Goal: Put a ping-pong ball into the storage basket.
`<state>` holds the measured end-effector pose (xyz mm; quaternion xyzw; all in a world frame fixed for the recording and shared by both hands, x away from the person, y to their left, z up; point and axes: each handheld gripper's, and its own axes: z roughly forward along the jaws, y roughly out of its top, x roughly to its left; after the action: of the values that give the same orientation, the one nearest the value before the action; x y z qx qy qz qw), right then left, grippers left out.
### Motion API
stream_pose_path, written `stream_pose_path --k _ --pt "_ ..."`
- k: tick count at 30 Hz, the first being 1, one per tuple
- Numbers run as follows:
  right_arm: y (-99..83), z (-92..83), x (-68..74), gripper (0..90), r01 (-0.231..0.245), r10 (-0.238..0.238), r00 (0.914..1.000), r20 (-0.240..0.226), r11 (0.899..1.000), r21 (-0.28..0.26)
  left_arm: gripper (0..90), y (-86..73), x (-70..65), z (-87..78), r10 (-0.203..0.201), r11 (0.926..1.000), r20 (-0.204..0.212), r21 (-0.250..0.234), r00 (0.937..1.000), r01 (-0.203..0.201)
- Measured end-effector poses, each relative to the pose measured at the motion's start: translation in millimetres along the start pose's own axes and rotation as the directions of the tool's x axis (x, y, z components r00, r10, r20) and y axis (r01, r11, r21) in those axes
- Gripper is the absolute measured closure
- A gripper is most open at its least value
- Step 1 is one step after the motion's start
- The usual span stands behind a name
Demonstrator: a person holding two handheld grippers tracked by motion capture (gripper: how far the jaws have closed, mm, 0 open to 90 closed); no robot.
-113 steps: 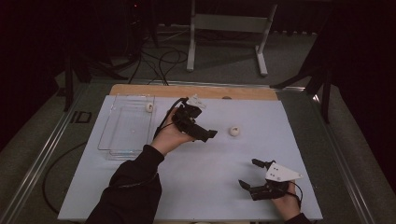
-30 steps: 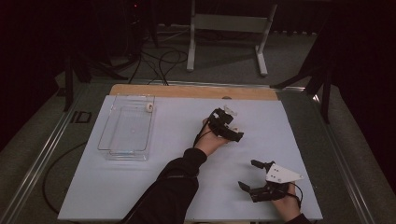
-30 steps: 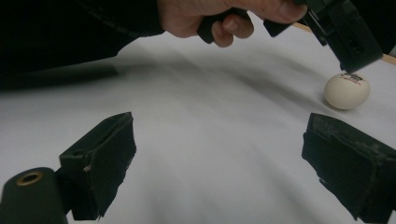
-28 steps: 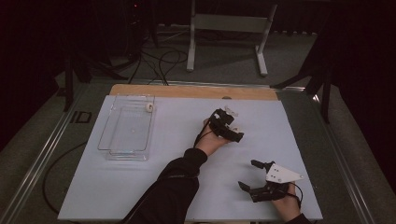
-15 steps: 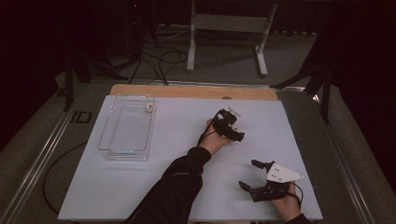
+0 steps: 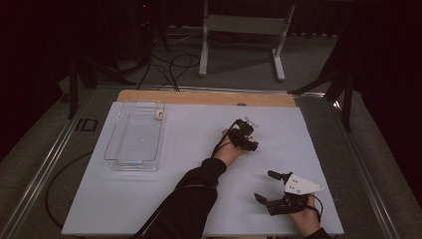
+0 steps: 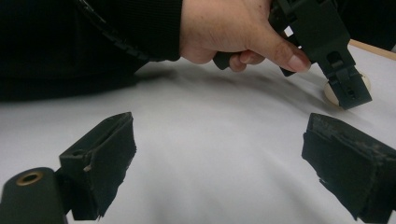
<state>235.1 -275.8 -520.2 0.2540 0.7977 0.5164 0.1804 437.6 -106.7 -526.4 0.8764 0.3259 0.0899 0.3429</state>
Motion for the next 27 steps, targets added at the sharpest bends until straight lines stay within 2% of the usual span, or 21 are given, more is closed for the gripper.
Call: stream_pose_path --k 5,10,17,19,21,27 --pt "-0.1 -0.1 0.0 9.5 -0.002 0.002 1.0 -0.002 1.0 -0.001 51.1 -0.9 0.0 1.3 0.014 0.9998 0.0 0.013 0.9999 -0.014" --pt "-0.4 0.2 -0.5 9.5 -0.003 0.003 1.0 -0.002 1.0 0.004 51.8 -0.2 0.9 0.3 0.024 0.9993 0.009 0.03 0.9997 -0.024" --pt "-0.4 0.2 -0.6 9.5 -0.001 0.001 1.0 -0.004 1.0 0.003 52.3 0.1 -1.6 -1.1 0.044 0.9984 -0.004 0.035 0.999 -0.044" --pt "-0.3 0.1 -0.4 9.5 -0.003 0.003 1.0 -0.002 1.0 0.002 52.5 0.7 -1.9 -2.6 0.042 0.9985 0.012 0.036 0.9991 -0.042" --pt "-0.5 0.2 -0.7 9.5 -0.005 0.005 1.0 -0.002 1.0 0.004 52.5 2.8 -2.3 -6.8 0.052 0.9979 0.023 0.038 0.9984 -0.052" --pt "-0.3 -0.5 -0.7 9.5 -0.006 0.006 1.0 -0.001 1.0 0.001 52.6 5.3 -1.3 -19.0 0.078 0.9957 0.018 0.049 0.9968 -0.078"
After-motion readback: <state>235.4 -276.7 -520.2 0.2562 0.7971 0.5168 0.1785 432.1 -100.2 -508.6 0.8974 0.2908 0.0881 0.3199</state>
